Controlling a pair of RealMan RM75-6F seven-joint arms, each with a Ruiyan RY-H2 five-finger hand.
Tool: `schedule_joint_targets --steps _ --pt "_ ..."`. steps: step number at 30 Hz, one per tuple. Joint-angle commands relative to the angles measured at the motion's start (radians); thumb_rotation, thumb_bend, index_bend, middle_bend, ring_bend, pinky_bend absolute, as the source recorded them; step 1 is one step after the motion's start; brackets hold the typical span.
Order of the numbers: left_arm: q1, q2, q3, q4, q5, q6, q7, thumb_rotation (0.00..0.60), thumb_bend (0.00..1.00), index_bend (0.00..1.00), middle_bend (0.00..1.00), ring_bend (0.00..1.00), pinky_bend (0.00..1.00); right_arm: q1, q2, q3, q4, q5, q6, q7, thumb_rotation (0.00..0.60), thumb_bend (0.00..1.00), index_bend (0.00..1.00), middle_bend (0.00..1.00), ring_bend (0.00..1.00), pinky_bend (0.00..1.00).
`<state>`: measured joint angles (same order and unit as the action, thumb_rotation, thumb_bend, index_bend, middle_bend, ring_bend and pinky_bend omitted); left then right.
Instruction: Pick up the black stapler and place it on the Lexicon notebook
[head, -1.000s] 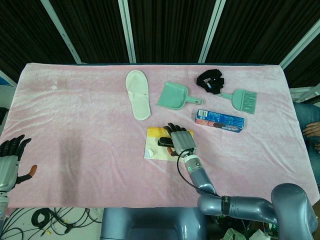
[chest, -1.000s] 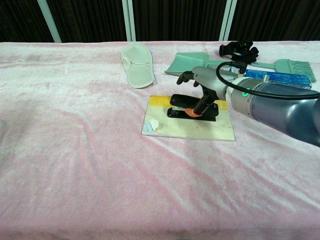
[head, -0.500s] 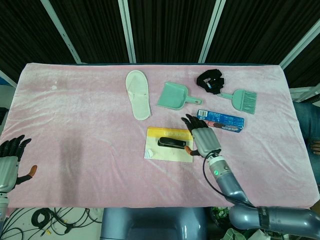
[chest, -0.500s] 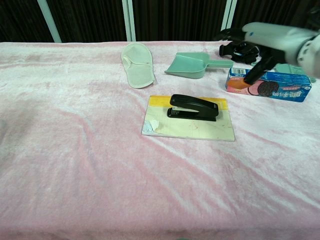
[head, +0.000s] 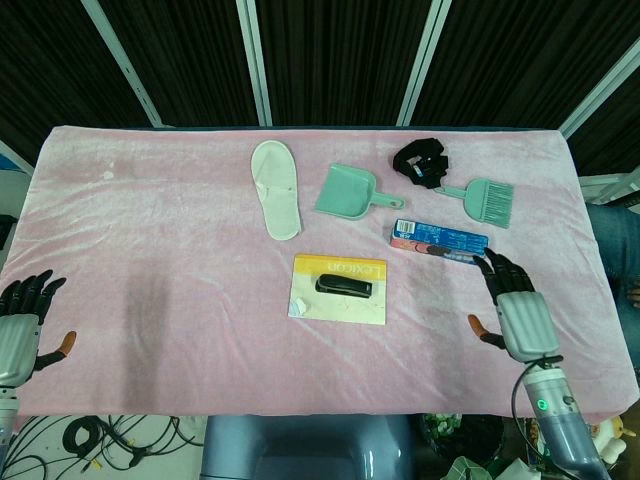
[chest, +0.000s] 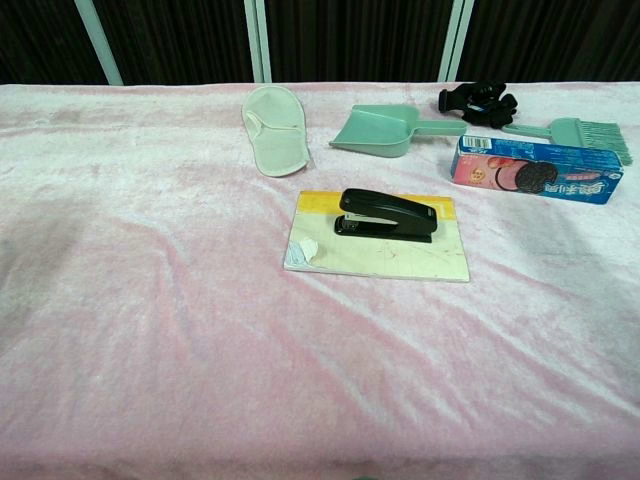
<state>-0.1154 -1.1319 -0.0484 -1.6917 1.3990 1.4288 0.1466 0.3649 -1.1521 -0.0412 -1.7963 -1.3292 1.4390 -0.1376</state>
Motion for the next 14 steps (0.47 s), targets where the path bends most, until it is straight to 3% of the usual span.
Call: schedule_joint_targets --steps 1,8,14 --pt "0.002 0.0 0.002 -0.005 0.01 0.006 -0.006 0.6 0.32 0.11 0.03 0.0 0.0 -0.134 -0.039 -0.08 0.19 -0.131 0.126 0.104 0.6 0.23 0.07 0.0 0.05 0.11" --pt "0.0 -0.002 0.009 0.013 0.052 0.019 -0.006 0.6 0.32 0.11 0.03 0.0 0.0 -0.172 -0.088 -0.035 0.308 -0.093 0.131 0.077 0.6 0.23 0.06 0.0 0.05 0.11" --pt "-0.005 -0.004 0.009 0.029 0.059 0.015 -0.004 0.6 0.32 0.11 0.03 0.0 0.0 -0.185 -0.096 -0.012 0.332 -0.094 0.117 0.077 0.6 0.23 0.06 0.0 0.04 0.1"
